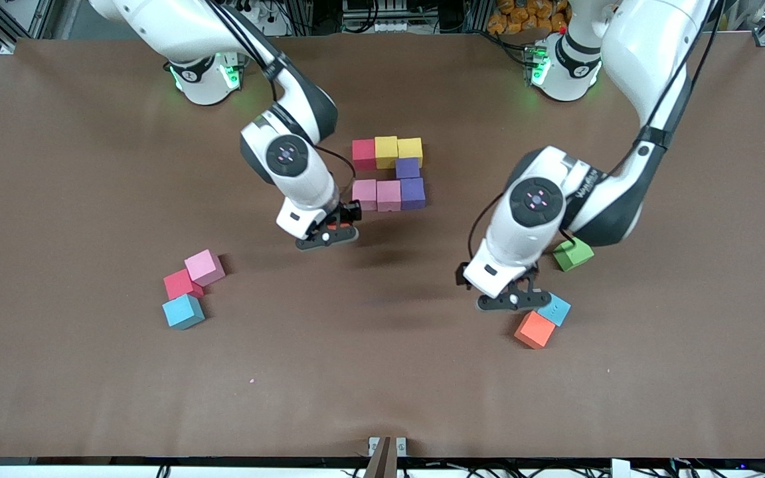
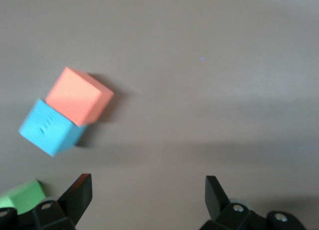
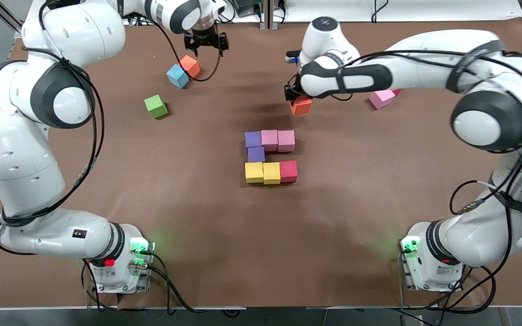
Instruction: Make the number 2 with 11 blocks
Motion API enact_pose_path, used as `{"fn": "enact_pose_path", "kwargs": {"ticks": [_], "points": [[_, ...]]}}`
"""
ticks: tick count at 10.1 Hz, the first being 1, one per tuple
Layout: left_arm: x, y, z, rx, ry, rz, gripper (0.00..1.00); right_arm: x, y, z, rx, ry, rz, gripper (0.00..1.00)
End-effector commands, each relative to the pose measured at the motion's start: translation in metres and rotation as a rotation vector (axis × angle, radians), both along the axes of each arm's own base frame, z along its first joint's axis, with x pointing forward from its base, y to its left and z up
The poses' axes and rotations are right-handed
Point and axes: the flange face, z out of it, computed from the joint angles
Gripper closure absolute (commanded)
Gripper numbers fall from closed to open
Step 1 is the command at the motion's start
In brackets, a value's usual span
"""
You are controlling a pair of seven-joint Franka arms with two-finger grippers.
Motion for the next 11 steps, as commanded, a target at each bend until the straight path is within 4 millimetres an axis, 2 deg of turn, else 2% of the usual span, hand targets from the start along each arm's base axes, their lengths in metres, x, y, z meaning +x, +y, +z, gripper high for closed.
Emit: {"fn": "enact_pose_path", "kwargs": {"ticks": [1,3,4,5,8,9,11], "points": [[0.027,0.020,-0.010,0.032,-0.008,-0.171,0.00,-0.005,0.034,-0.029,-0.049,0.002,-0.070,0.74],[0.054,0.056,-0.024,0.013,-0.031,-0.266,0.00,-0.018,0.047,-0.040,-0.058,0.007,-0.081,0.74],[0.067,0.081,-0.036,-0.040,-0.043,-0.320,0.00,-0.016,0.048,-0.039,-0.044,-0.007,-0.084,0.74],[0.074,0.097,-0.047,-0.099,-0.042,-0.348,0.00,-0.022,0.053,-0.044,-0.044,-0.007,-0.073,0.74],[0.077,0.106,-0.066,-0.107,-0.028,-0.356,0.00,-0.032,0.056,-0.067,-0.052,0.000,-0.061,0.74],[0.080,0.111,-0.072,-0.102,-0.043,-0.373,0.00,-0.038,0.059,-0.070,-0.057,0.004,-0.057,0.74],[0.084,0.118,-0.089,-0.093,-0.056,-0.427,0.00,-0.039,0.059,-0.070,-0.059,0.006,-0.055,0.74]]}}
